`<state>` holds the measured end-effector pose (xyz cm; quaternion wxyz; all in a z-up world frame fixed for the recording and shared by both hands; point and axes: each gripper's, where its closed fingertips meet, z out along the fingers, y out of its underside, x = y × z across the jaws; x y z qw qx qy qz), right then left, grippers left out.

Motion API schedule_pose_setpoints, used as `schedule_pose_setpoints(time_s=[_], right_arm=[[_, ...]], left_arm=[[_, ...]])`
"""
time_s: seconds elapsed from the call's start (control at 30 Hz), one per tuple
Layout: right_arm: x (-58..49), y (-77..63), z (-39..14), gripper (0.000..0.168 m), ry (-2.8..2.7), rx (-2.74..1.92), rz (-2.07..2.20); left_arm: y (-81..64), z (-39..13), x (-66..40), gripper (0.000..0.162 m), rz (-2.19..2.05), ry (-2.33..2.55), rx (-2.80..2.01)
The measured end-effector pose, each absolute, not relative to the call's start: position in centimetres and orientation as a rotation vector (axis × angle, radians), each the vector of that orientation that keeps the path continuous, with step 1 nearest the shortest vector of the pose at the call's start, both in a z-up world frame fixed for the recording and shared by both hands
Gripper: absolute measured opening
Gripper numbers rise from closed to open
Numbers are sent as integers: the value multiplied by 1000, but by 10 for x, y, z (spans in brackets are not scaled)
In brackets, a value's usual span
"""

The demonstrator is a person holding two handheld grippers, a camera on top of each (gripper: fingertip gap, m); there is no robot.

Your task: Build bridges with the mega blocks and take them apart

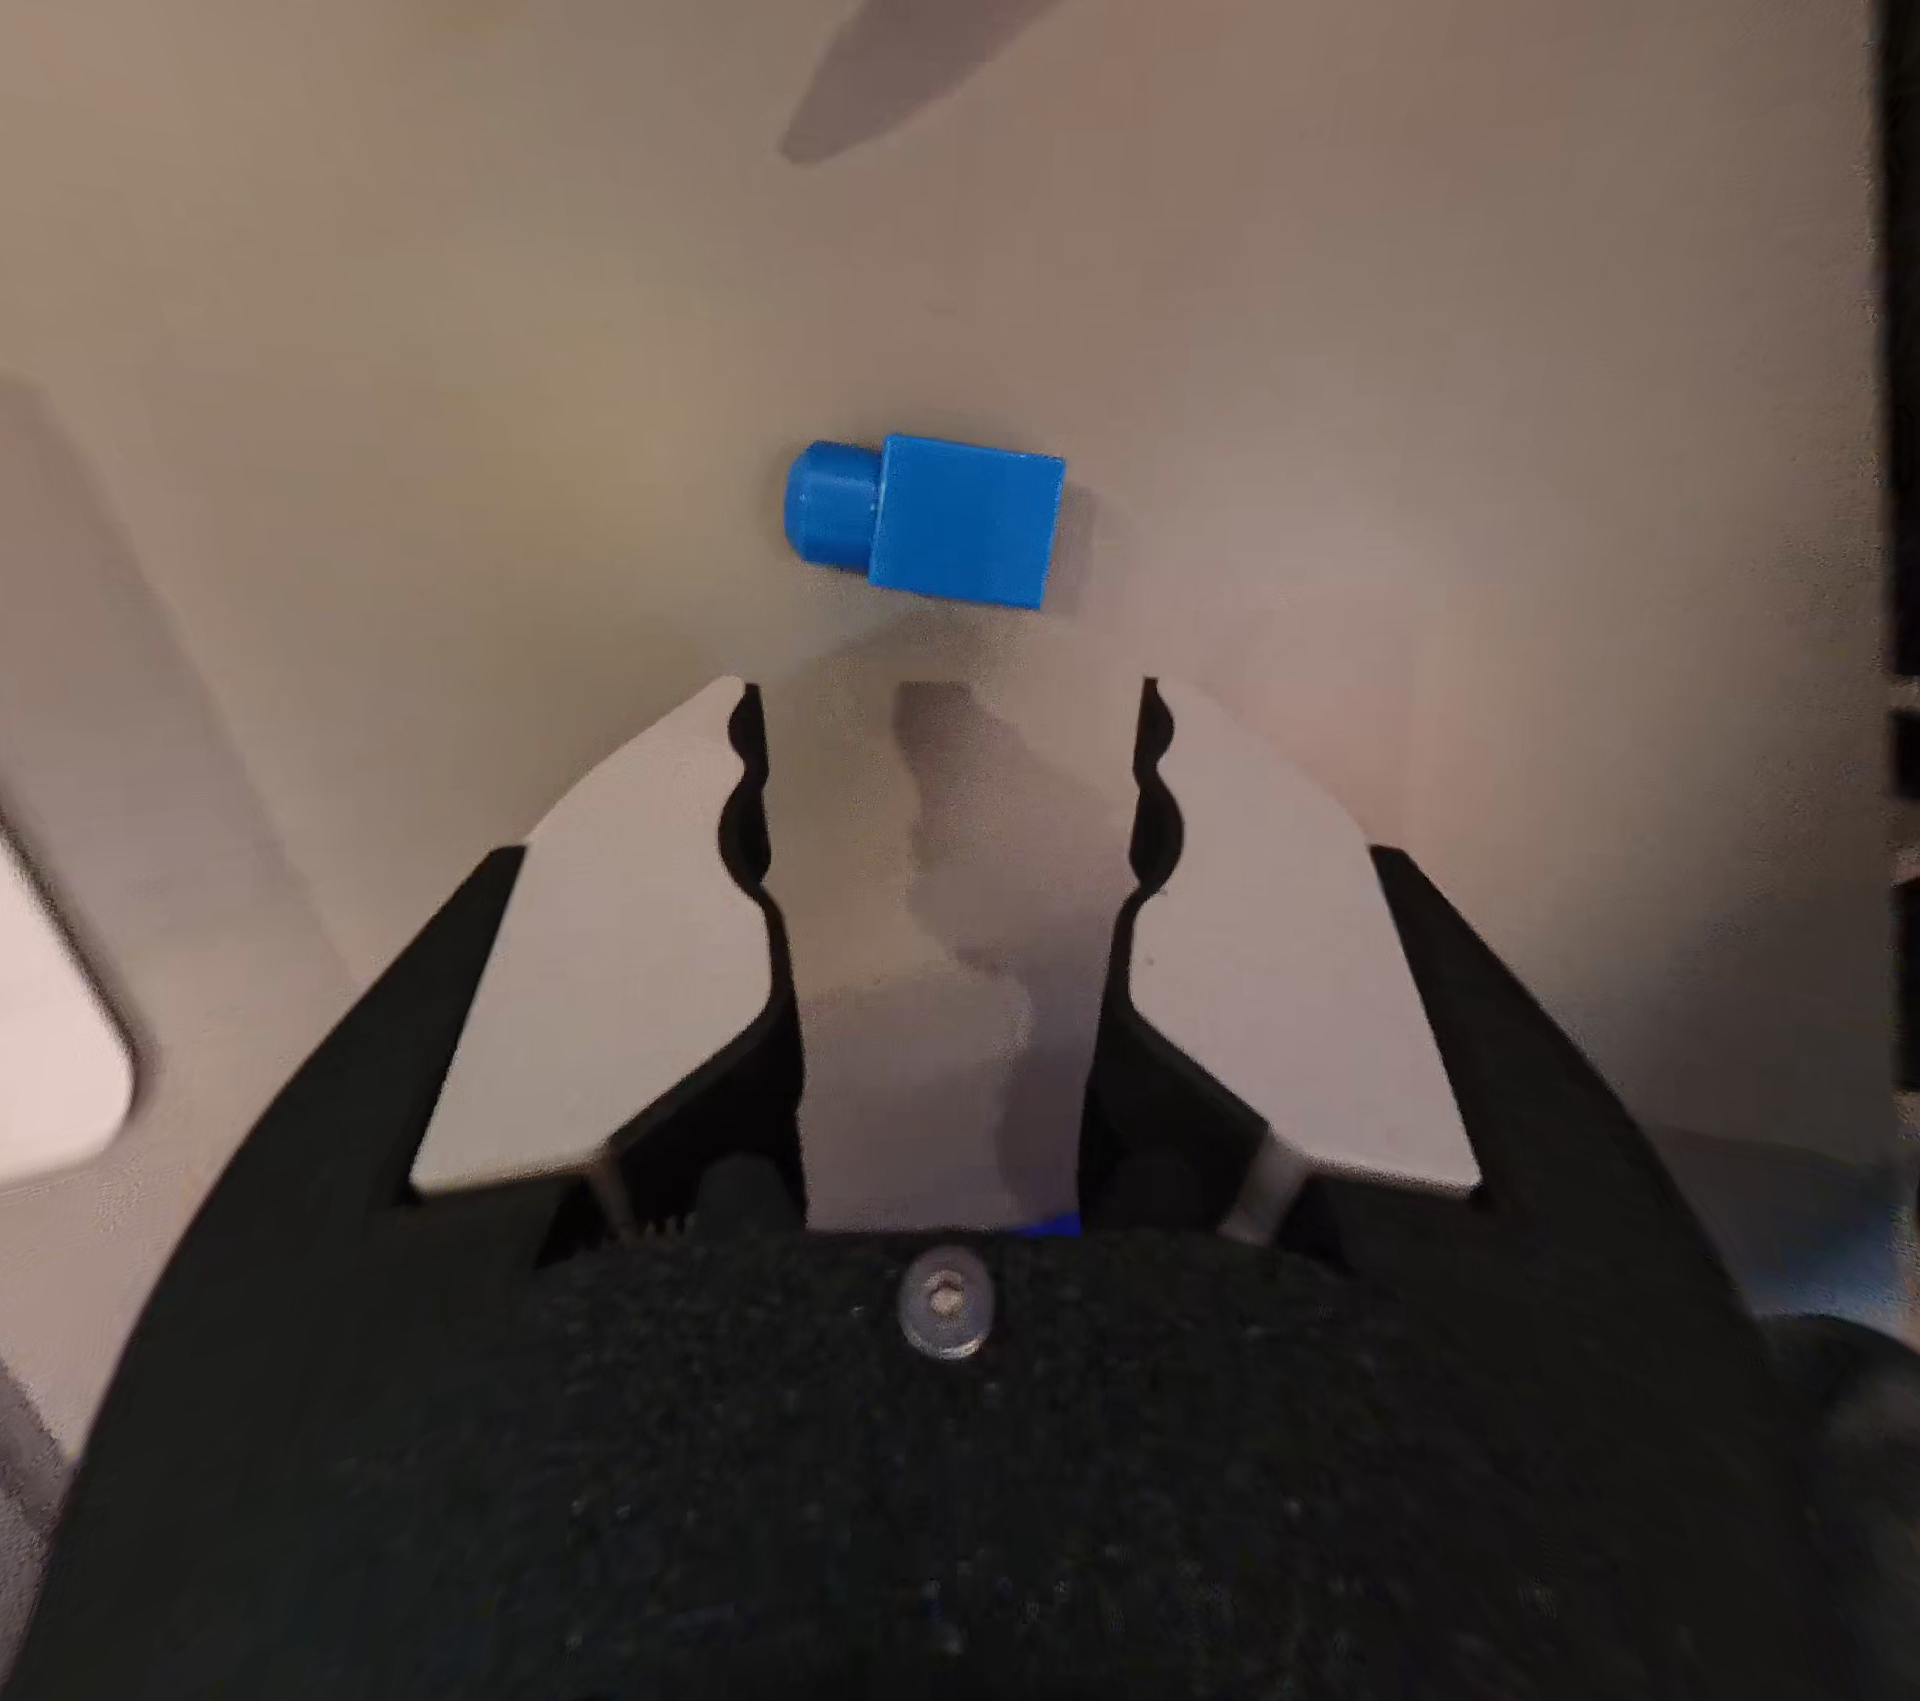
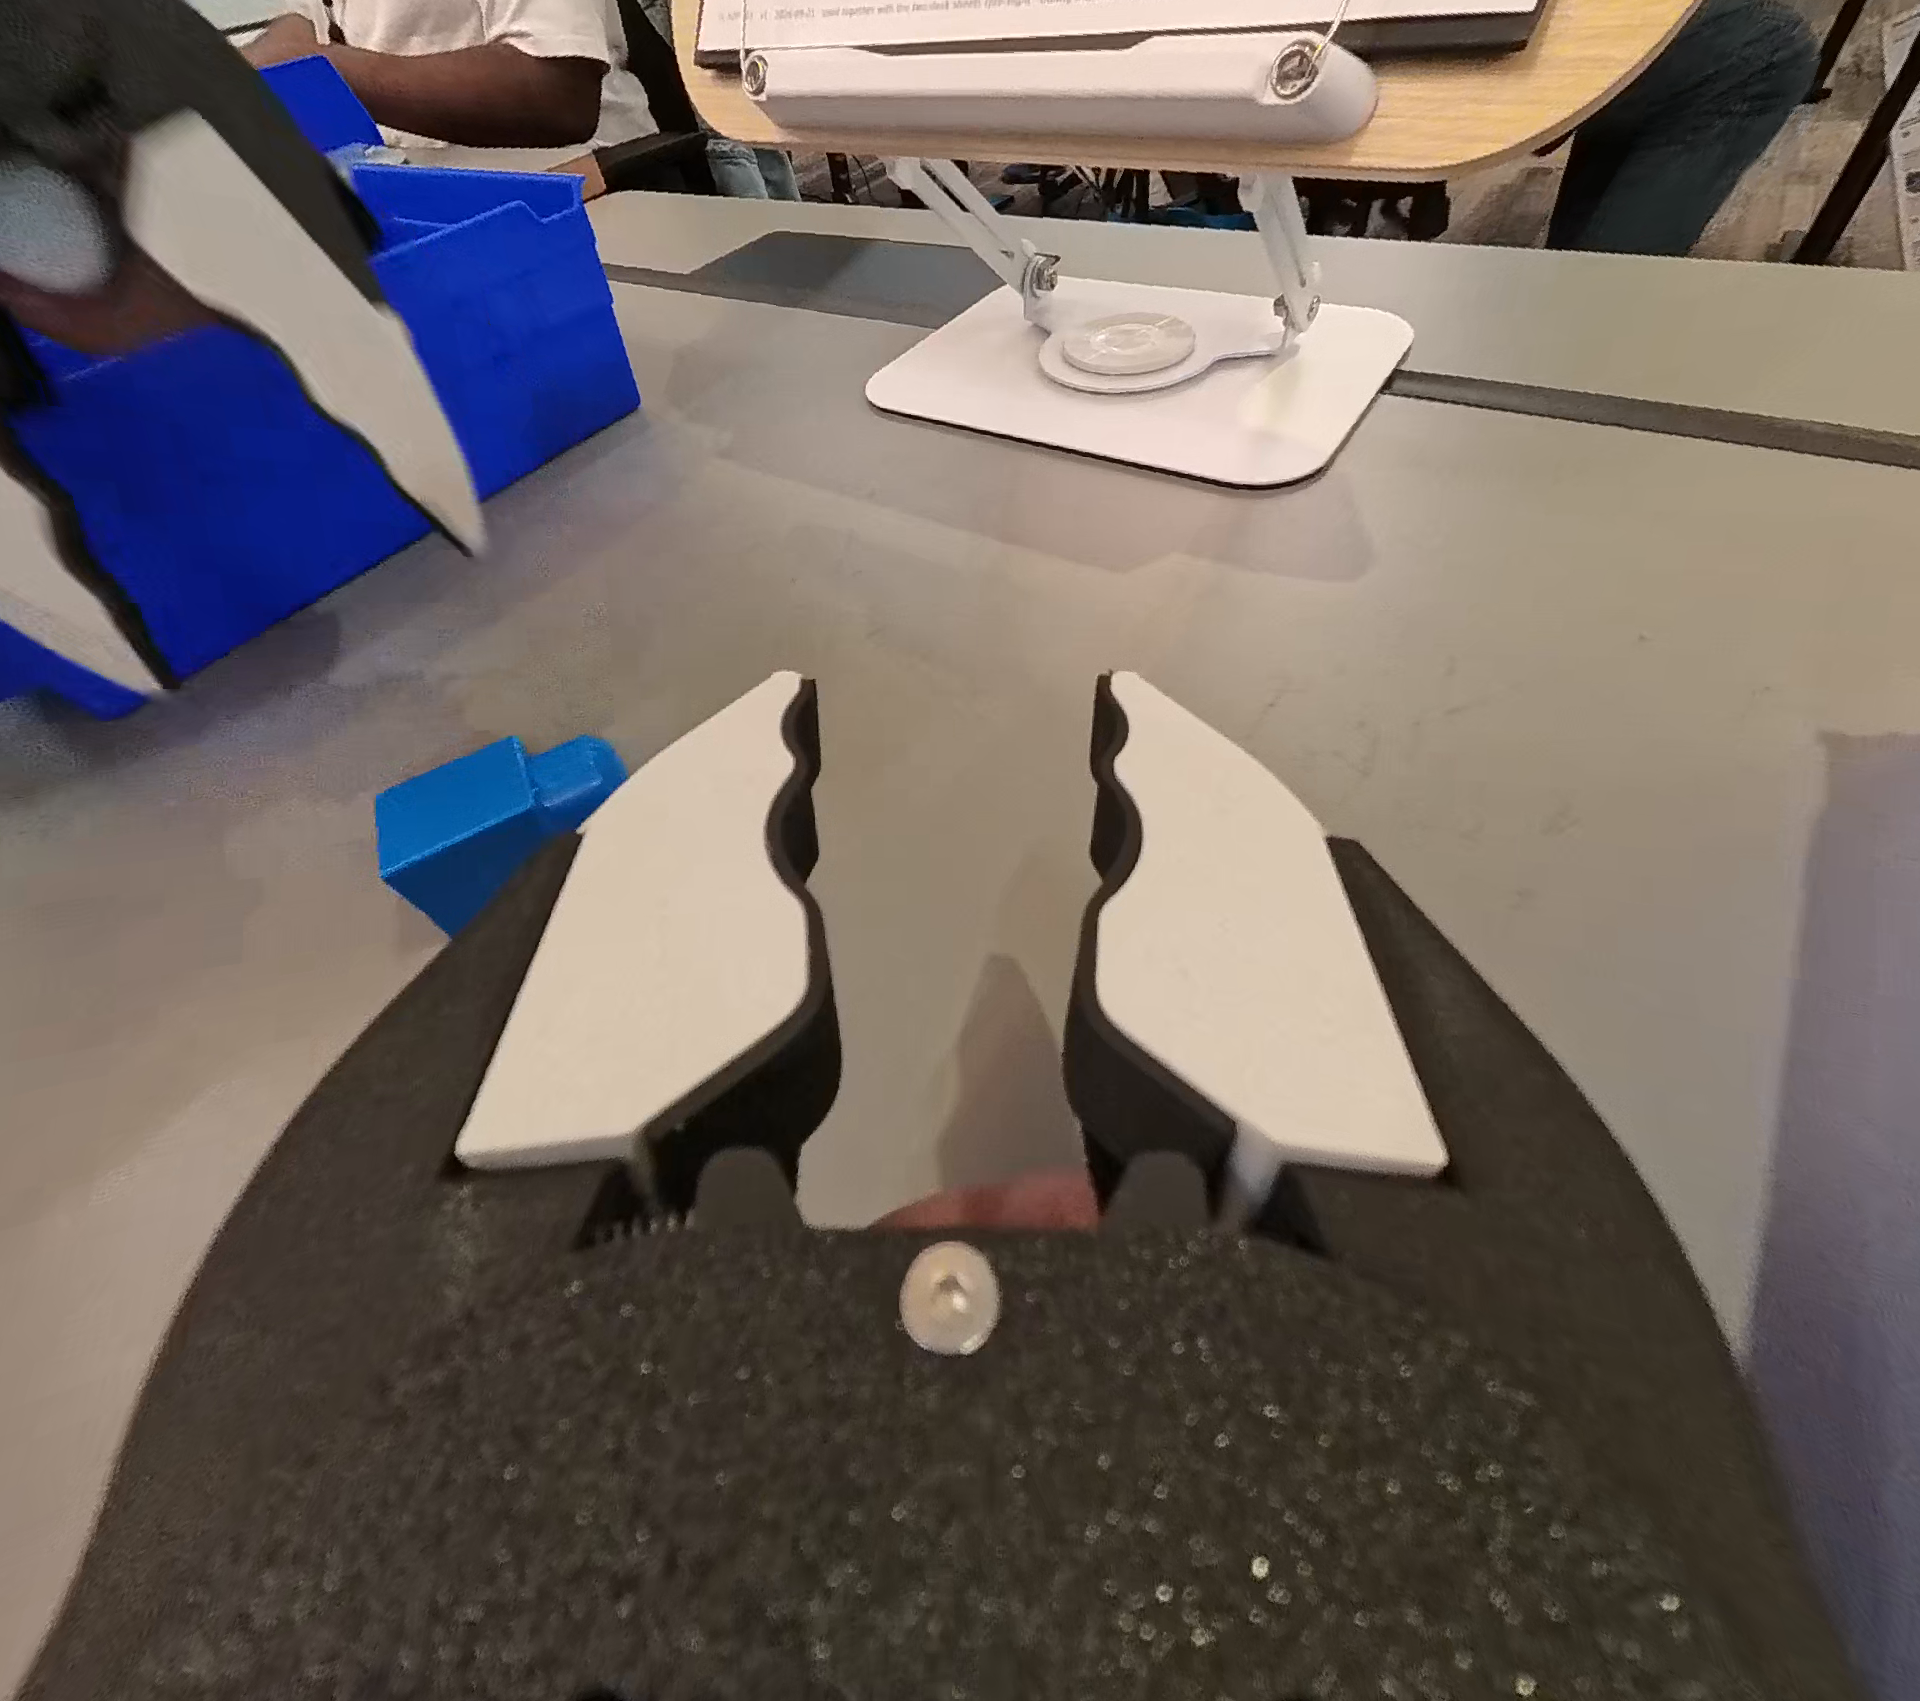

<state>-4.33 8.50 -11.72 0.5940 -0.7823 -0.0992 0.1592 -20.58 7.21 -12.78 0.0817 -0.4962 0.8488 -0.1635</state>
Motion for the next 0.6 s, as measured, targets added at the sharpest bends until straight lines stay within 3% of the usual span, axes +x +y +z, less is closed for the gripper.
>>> schedule_pose_setpoints(time_s=[0.23, 0.4, 0.6], right_arm=[[-44, 86, -118, 50, -224, -1827, 385], [-47, 87, -120, 50, -243, -1835, 378], [-48, 87, -120, 50, -251, -1839, 377]], left_arm=[[142, -44, -274, 74, -445, 1623, -1831], [219, -57, -352, 83, -381, 861, -2084], [283, -107, -392, 86, -255, 426, -2266]])
